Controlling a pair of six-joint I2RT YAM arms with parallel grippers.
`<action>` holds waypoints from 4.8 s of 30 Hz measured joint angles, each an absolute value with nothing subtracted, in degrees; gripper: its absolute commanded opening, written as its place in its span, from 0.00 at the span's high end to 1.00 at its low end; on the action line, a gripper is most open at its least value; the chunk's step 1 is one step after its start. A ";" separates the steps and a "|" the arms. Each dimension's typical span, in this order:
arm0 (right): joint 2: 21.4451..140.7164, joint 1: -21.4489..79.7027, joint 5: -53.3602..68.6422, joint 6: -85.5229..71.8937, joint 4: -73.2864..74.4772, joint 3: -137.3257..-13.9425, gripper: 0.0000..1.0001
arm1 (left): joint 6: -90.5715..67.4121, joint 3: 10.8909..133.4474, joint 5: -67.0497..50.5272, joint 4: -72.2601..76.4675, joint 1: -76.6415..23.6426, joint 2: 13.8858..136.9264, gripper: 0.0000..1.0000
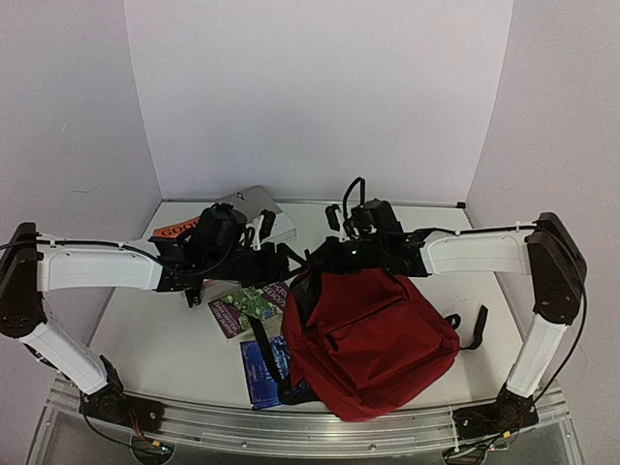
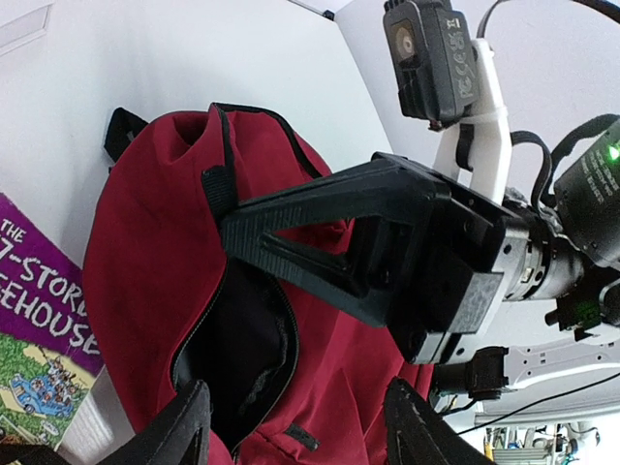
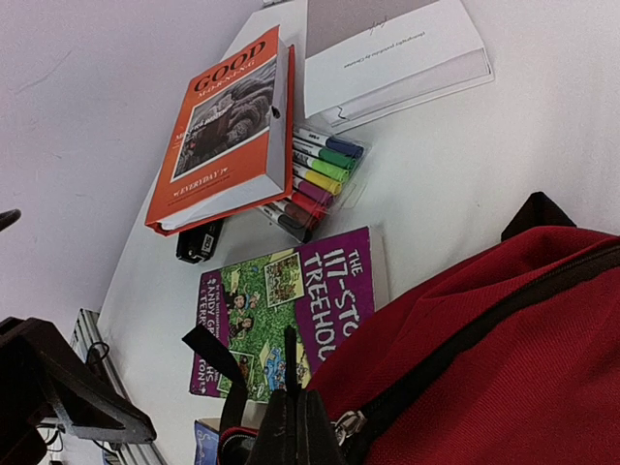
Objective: Pack the student bag
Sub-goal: Unzip the student bag at the center of the board.
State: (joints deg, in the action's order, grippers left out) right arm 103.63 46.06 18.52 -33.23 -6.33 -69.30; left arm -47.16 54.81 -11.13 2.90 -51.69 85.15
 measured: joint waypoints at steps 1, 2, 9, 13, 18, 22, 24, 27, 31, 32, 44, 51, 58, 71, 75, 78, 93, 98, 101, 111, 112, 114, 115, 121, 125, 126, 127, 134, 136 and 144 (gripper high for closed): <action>103.45 46.06 18.51 -33.59 -6.39 -69.17 1.00 | -46.48 55.61 -11.61 2.58 -51.54 86.12 0.43; 103.26 46.06 18.52 -33.90 -6.47 -69.09 1.00 | -46.07 56.17 -11.88 2.33 -51.41 86.88 0.43; 101.70 46.06 18.52 -35.47 -6.52 -68.31 1.00 | -41.95 60.59 -11.98 -3.79 -51.03 93.62 0.44; 100.84 46.06 18.55 -36.02 -6.52 -67.92 1.00 | -40.03 62.86 -11.84 -5.82 -51.03 96.43 0.51; 100.47 46.06 18.51 -36.26 -6.52 -67.68 1.00 | -38.09 65.48 -11.96 -7.36 -51.03 98.77 0.81; 100.47 46.06 17.61 -36.30 -6.48 -67.61 1.00 | -36.78 66.42 -12.64 -7.50 -51.03 99.54 1.00; 100.46 46.06 16.37 -36.37 -6.39 -67.61 1.00 | -36.38 66.43 -12.91 -7.57 -51.03 99.61 1.00; 100.40 46.06 13.39 -36.55 -5.76 -67.90 1.00 | -36.06 66.34 -12.97 -7.49 -51.03 99.61 1.00; 100.56 45.91 10.85 -36.53 -2.79 -70.58 1.00 | -36.38 65.10 -12.86 -6.51 -50.97 99.00 1.00; 100.80 45.90 10.66 -36.53 -2.34 -71.47 1.00 | -36.53 64.60 -12.80 -6.15 -50.93 98.58 1.00; 108.23 40.86 9.04 -37.04 -1.10 -76.27 1.00 | -41.06 53.44 -9.21 -4.49 -50.85 89.20 1.00; 108.33 36.89 7.53 -37.36 -1.48 -74.90 1.00 | -44.45 47.32 -7.53 -4.47 -50.85 82.84 1.00; 108.33 35.94 8.29 -36.99 -1.56 -72.66 1.00 | -46.32 44.86 -7.37 -5.15 -50.85 79.54 0.76; 107.93 35.91 15.62 -35.30 -3.44 -71.69 1.00 | -33.63 64.73 -7.92 -14.37 -50.81 88.98 0.23; 107.10 36.46 17.04 -35.09 -3.68 -71.14 1.00 | -28.22 73.98 -7.31 -17.66 -50.57 96.66 0.19; 106.58 36.89 17.75 -34.98 -3.77 -70.97 1.00 | -24.38 80.09 -6.34 -20.41 -50.30 103.09 0.16; 104.60 37.06 18.81 -34.94 -3.84 -68.90 1.00 | -13.42 90.74 0.45 -27.66 -50.02 113.80 0.20; 104.60 37.06 18.81 -34.94 -3.84 -68.70 1.00 | -11.79 91.09 -0.78 -27.59 -49.95 114.26 0.38; 104.60 37.06 18.81 -34.96 -3.84 -68.66 1.00 | -11.31 93.37 -2.02 -27.68 -49.91 116.04 0.53; 104.55 37.06 17.29 -35.95 -3.75 -68.55 1.00 | -10.83 96.68 -4.38 -27.68 -49.91 118.56 1.00; 104.55 37.06 16.71 -36.01 -3.33 -68.83 1.00 | -10.79 96.62 -4.36 -27.68 -49.93 118.56 1.00; 104.55 37.06 15.47 -36.01 -2.42 -69.69 1.00 | -11.35 96.17 -4.01 -27.52 -49.93 118.36 1.00; 104.55 37.06 14.64 -36.01 -1.70 -70.58 1.00 | -11.68 95.56 -3.65 -27.43 -49.93 118.06 1.00; 105.19 36.96 12.73 -35.99 1.31 -75.59 1.00 | -15.22 90.71 0.22 -26.53 -49.93 113.38 1.00; 107.24 35.86 11.59 -35.99 2.43 -78.73 1.00 | -19.41 86.98 1.88 -26.41 -49.90 108.75 1.00; 107.72 35.53 11.30 -35.99 2.77 -79.27 1.00 | -20.89 85.54 2.26 -26.38 -49.85 107.33 1.00; 108.13 35.19 10.99 -35.99 3.14 -79.65 1.00 | -21.83 84.74 2.49 -26.37 -49.76 106.55 1.00; 109.10 34.61 10.13 -36.07 4.97 -80.12 1.00 | -30.04 76.67 2.59 -25.37 -46.04 100.35 1.00; 109.10 34.95 10.37 -36.10 4.76 -79.88 1.00 | -31.96 74.49 2.35 -24.84 -44.43 98.63 1.00; 109.10 35.17 11.40 -36.70 3.17 -74.65 1.00 | -37.72 66.66 0.46 -22.74 -41.43 93.67 1.00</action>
State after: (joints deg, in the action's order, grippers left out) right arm 109.10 35.17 11.40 -36.70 3.17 -74.65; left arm -37.72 66.66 0.46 -22.74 -41.43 93.67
